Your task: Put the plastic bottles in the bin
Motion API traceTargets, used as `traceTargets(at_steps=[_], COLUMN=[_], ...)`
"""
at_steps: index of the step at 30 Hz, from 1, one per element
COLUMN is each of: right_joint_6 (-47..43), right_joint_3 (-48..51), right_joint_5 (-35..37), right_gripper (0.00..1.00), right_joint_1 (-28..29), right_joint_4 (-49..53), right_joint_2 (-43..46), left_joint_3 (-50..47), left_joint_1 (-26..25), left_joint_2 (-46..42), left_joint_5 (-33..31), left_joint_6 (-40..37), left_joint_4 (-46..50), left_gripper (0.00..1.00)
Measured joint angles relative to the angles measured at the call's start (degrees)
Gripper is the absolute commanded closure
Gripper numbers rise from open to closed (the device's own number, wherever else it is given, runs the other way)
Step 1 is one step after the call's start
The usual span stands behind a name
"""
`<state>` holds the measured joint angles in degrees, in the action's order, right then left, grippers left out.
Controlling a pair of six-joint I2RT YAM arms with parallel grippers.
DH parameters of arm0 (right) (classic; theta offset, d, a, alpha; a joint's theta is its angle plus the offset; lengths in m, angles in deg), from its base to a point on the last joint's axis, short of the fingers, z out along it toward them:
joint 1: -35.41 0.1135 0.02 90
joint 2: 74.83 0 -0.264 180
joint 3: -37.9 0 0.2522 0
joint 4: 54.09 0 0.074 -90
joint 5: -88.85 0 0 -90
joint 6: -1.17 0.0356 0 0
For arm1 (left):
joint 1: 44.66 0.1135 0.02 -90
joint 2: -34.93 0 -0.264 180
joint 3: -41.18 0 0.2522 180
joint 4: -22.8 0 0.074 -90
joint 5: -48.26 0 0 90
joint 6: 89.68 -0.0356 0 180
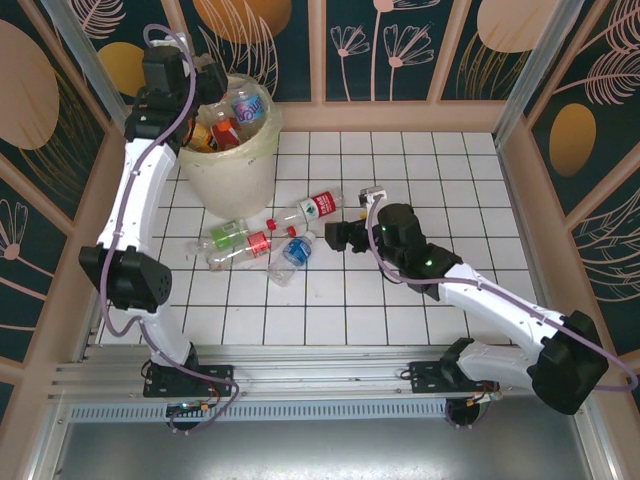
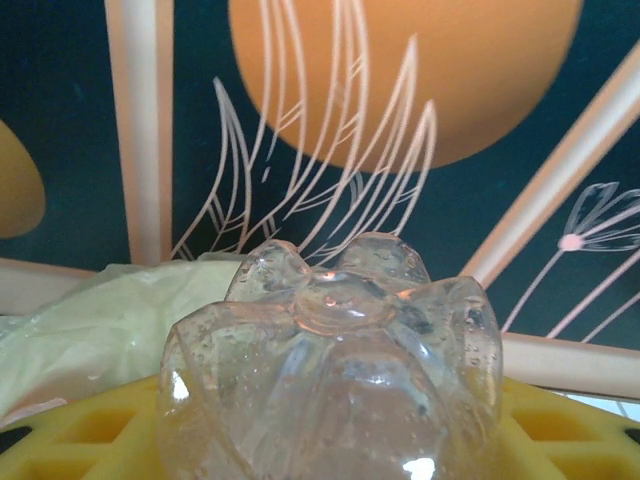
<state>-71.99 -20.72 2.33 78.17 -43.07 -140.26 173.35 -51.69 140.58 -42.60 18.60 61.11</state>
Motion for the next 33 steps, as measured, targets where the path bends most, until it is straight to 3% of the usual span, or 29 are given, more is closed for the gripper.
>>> traceTargets(at_steps=[7, 16, 29, 33], right_joint_6=[-0.09, -2.43, -4.46, -4.55], right_joint_3=[0.24, 1.79, 2.6, 2.1], right_joint_5=[3.63, -0.66, -3.56, -4.81], right_gripper=[0.01, 0.01, 0.01, 0.01], right_joint_1=[-1.18, -1.05, -1.05, -1.05], right_joint_4=[-2.89, -3.3, -1.6, -0.63], right_joint_2=[-1.81, -1.9, 0.37, -1.66], left_joint_3=[-0.85, -11.39, -6.99, -5.7], left_joint_1=[1.14, 1.14, 1.16, 1.53], left_joint_2=[3.04, 2.38, 9.11, 10.03], left_joint_5=[-2.71, -4.48, -4.61, -4.52], left_joint_6=[-0.24, 0.0, 0.35, 0.52], left_joint_4=[-1.81, -11.58, -15.87, -15.78], left_gripper=[0.39, 0.39, 0.33, 0.23])
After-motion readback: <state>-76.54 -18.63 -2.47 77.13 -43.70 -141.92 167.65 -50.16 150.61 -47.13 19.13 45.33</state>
